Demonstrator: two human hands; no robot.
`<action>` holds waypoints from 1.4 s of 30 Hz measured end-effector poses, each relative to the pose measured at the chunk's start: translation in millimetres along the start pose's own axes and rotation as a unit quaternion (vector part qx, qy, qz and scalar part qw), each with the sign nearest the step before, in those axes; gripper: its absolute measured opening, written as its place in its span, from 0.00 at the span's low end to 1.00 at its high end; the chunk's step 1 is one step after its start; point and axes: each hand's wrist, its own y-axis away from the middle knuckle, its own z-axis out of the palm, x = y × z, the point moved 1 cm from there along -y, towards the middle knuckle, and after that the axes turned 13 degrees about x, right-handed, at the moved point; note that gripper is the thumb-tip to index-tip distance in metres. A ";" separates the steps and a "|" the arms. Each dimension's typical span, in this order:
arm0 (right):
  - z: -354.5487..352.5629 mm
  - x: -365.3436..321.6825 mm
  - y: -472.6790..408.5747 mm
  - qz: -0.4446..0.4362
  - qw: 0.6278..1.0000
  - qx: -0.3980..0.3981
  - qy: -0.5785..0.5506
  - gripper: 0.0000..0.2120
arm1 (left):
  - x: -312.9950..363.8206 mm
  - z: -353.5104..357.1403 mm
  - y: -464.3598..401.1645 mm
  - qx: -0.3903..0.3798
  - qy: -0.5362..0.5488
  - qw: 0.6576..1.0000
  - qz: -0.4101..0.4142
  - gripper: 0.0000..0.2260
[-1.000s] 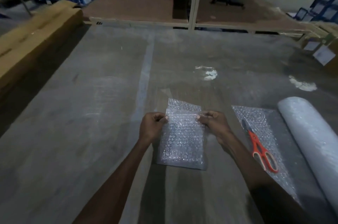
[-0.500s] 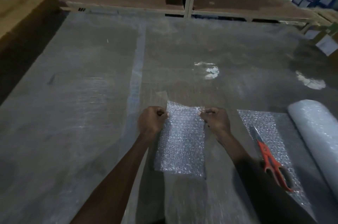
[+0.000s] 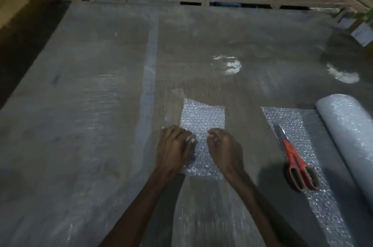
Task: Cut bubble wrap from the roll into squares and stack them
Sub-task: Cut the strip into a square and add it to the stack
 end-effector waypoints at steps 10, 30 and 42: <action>24.7 8.4 62.5 -0.186 0.980 0.024 0.067 0.22 | 6.8 -9.0 27.7 -0.105 -0.108 0.987 0.058 0.20; -31.2 43.9 72.4 -0.278 0.959 -0.034 -0.032 0.12 | -15.4 -41.2 45.2 -0.189 -0.129 0.972 0.045 0.26; -45.1 44.3 75.8 -0.299 0.949 -0.086 -0.044 0.07 | 13.6 -66.5 58.4 -0.173 0.012 0.984 0.033 0.38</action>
